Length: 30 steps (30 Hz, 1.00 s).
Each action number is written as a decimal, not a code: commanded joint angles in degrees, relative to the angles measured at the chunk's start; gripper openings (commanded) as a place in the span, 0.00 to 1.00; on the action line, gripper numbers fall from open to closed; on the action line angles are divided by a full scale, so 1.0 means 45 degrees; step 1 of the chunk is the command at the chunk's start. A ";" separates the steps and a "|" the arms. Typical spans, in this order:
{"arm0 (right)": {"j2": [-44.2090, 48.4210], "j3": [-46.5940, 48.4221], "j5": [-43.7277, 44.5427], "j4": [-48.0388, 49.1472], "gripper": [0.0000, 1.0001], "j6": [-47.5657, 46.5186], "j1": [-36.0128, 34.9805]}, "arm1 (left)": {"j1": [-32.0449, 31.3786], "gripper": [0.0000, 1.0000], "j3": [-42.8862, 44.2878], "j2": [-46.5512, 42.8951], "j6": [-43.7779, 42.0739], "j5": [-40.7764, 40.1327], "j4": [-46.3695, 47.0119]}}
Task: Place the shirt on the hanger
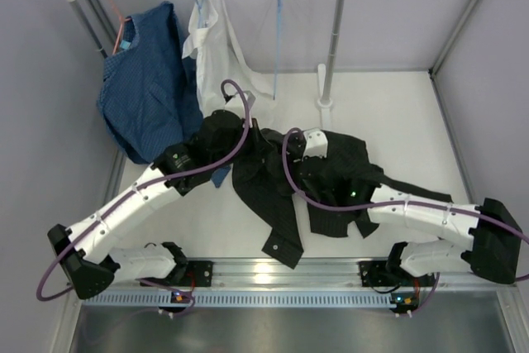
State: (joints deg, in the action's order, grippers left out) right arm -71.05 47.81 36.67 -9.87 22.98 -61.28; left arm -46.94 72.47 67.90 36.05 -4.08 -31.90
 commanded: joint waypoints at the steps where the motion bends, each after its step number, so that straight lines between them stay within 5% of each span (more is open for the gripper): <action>1: 0.1387 0.0742 0.1169 -0.0032 0.00 -0.0770 -0.0094 | 0.0001 0.00 -0.0633 -0.0615 -0.0568 -0.0675 0.0859; 6: 0.3013 0.2065 -0.1053 -0.2723 0.00 -0.1728 0.1190 | 0.0001 0.00 -0.2037 -0.0422 -0.2050 0.0023 0.1111; 10: 0.3094 0.3026 -0.5575 -0.5595 0.00 -0.2390 0.3126 | 0.0001 0.00 -0.3228 -0.0147 -0.2523 0.1900 0.2630; 14: 0.3209 0.2853 -0.6855 -0.6751 0.00 -0.2841 0.3791 | -0.0077 0.00 -0.3895 -0.0011 -0.2738 0.3344 0.4058; 19: 0.3172 0.2656 -0.8456 -0.6811 0.00 -0.2862 0.4476 | -0.0876 0.21 -0.3741 0.0399 -0.3401 0.3056 0.4452; 24: 0.2626 0.3007 -0.8461 -0.6772 0.00 -0.2588 0.4906 | -0.2711 0.52 -0.3974 0.0498 -0.3696 -0.0961 0.4394; 30: 0.1844 0.3593 -0.8363 -0.6753 0.00 -0.2276 0.5082 | -0.4058 0.59 -0.4676 0.0048 -0.1881 -0.5475 0.4218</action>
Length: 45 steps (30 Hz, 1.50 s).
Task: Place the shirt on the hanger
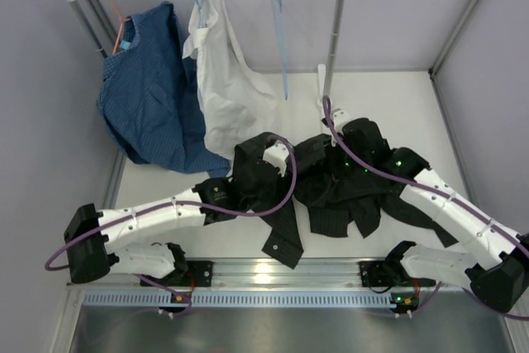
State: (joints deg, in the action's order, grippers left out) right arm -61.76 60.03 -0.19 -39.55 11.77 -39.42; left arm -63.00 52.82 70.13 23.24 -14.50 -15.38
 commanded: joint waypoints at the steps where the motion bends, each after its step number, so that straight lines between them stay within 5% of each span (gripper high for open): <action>1: -0.0260 0.0956 -0.0135 -0.0098 0.00 0.0294 0.0225 | -0.0724 0.59 -0.0389 -0.0389 0.1238 -0.4421 0.0507; 7: -0.0378 0.1269 -0.0388 0.0215 0.00 0.0626 0.0225 | -0.1800 0.59 -0.0780 0.0332 0.3309 -0.7088 0.0546; 19: -0.0612 0.1660 -0.0681 0.0292 0.00 0.0685 0.0381 | -0.2816 0.42 -0.0253 0.2599 0.3682 -0.7987 0.1620; 25: -0.0495 0.1757 -0.0896 0.0273 0.00 0.0646 0.0381 | -0.2757 0.41 -0.0136 0.3262 0.3819 -0.8261 0.1640; 31: -0.0436 0.1544 -0.1013 0.0273 0.00 0.0607 0.0400 | -0.2504 0.11 -0.0097 0.3225 0.3489 -0.8359 0.1640; 32: -0.0417 0.1485 -0.1033 0.0293 0.00 0.0568 0.0400 | -0.2329 0.00 -0.0097 0.3031 0.3351 -0.8321 0.1582; 33: -0.0398 0.1388 -0.1052 0.0351 0.00 0.0510 0.0439 | -0.2212 0.00 -0.0019 0.2894 0.3311 -0.8224 0.1388; 37: -0.0397 0.1055 -0.1461 0.0527 0.16 0.0354 0.0848 | -0.0964 0.00 0.0410 0.1684 0.1945 -0.4833 0.0432; 39: -0.0359 0.1171 -0.1870 0.0585 0.46 0.0179 0.1122 | 0.0187 0.00 0.0782 0.1022 0.1867 -0.1499 -0.0643; 42: -0.0125 0.1678 -0.1931 0.0547 0.56 -0.0075 0.1337 | 0.1168 0.00 0.0725 0.0357 0.1632 0.2098 -0.1094; 45: -0.0007 0.2264 -0.2144 0.0547 0.61 -0.0193 0.1533 | 0.1188 0.00 0.0743 0.0022 0.1494 0.2965 -0.1328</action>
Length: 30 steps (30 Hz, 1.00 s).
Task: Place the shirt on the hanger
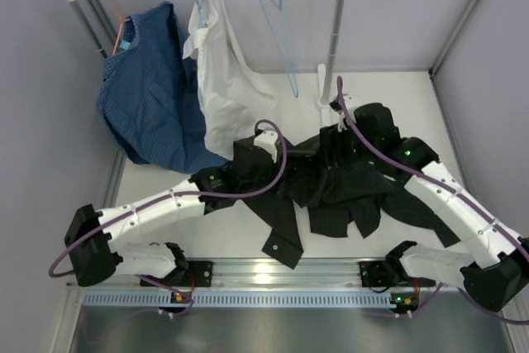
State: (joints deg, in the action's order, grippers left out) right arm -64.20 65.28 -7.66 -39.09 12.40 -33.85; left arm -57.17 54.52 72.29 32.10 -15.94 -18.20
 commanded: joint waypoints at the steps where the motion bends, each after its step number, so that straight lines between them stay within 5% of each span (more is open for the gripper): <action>1: 0.0499 0.1390 -0.0601 0.0445 0.61 -0.0393 0.0314 | -0.0051 0.00 0.0384 -0.0691 -0.0337 0.3405 -0.0722; 7: 0.0070 0.2501 -0.0155 0.1264 0.67 -0.0685 0.0314 | 0.0125 0.00 0.0481 -0.1182 0.0172 0.3739 -0.0800; 14: -0.2487 0.5979 0.0978 0.1246 0.70 -0.1563 0.0353 | 0.0223 0.00 0.0151 -0.1299 0.0445 0.2159 -0.1054; 21: -0.5612 0.9434 0.2290 0.1226 0.68 -0.2443 0.0549 | 0.0204 0.00 -0.0552 -0.1612 0.0913 0.2391 -0.1015; 30: -0.8523 1.2561 0.1800 0.1148 0.47 -0.2541 0.0802 | 0.0184 0.00 -0.1413 -0.2042 0.1110 0.2625 -0.0683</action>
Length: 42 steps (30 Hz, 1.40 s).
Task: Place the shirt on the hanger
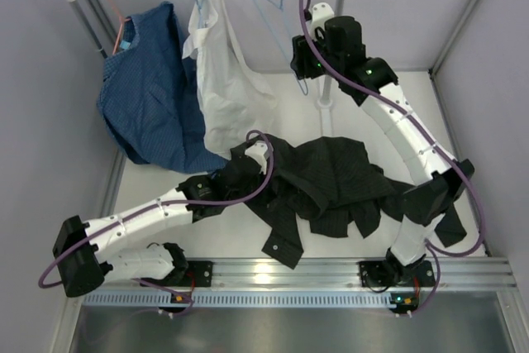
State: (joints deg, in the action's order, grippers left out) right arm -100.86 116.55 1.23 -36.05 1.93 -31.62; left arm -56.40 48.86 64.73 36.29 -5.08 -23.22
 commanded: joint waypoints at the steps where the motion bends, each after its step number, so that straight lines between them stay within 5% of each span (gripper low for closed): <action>1: -0.0689 0.1324 -0.0563 0.0473 0.39 -0.0157 0.0365 | 0.0014 0.00 -0.0213 -0.0322 0.0177 0.0269 0.0415; 9: -0.1317 0.1502 -0.0763 0.0473 0.28 -0.0039 0.0463 | 0.0014 0.00 -0.0448 -0.0263 0.0216 0.0387 0.0493; 17: -0.1396 0.1735 -0.0489 0.0492 0.01 0.0078 0.0483 | 0.0034 0.00 -0.0643 -0.0517 0.0197 0.0348 0.0493; 42: 0.0908 0.2166 0.0196 0.2035 0.00 0.1934 0.0502 | 0.0014 0.00 -0.0663 -0.0537 0.0646 -0.0042 0.0746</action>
State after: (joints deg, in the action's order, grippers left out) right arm -100.18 123.55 2.83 -31.44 9.98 -30.48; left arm -56.40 45.93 63.46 38.26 -4.38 -22.96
